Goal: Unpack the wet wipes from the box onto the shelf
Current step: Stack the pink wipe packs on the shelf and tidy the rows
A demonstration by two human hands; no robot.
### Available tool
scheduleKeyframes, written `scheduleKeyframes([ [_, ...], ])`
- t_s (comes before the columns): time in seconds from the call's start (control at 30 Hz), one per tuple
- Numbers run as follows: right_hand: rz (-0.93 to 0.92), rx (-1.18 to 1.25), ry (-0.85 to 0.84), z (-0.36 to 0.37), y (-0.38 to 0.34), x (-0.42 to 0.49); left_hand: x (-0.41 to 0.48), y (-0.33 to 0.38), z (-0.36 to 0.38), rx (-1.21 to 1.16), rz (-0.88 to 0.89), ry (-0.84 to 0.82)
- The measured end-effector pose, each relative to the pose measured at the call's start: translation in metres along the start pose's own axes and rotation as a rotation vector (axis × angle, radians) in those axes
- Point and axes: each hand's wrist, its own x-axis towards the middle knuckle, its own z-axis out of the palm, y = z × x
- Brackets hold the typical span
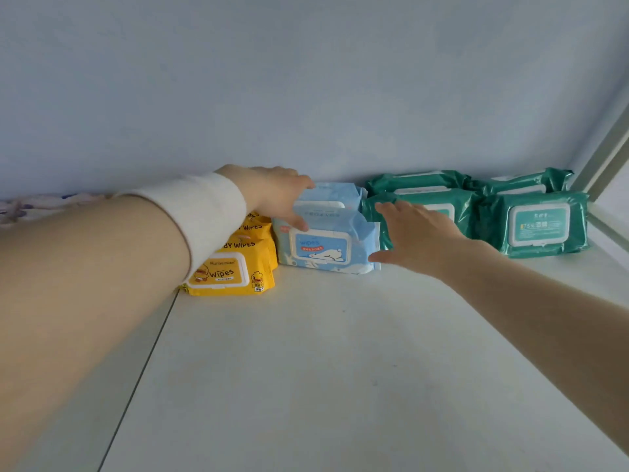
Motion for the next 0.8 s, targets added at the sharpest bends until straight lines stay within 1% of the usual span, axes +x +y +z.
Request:
scheduleKeyframes([
  [0.07,0.037,0.149,0.034,0.011,-0.007,-0.001,0.007,-0.001,0.004,-0.175,0.043,0.056],
  [0.13,0.055,0.22,0.08,0.024,-0.016,0.003,0.014,0.0,0.01,-0.266,0.038,0.048],
  [0.23,0.118,0.28,0.153,0.039,-0.026,0.012,0.024,0.001,0.019,-0.31,0.034,0.003],
  [0.37,0.163,0.284,0.213,0.049,-0.025,0.027,0.028,-0.002,0.027,-0.377,0.054,0.046],
  [0.57,0.149,0.291,0.229,0.054,-0.02,0.047,0.024,-0.007,0.04,-0.316,0.097,0.066],
  [0.7,0.145,0.313,0.251,0.057,-0.016,0.047,0.028,-0.007,0.044,-0.341,0.111,0.12],
  [0.8,0.162,0.348,0.263,0.058,-0.015,0.045,0.027,-0.011,0.046,-0.317,0.129,0.112],
])
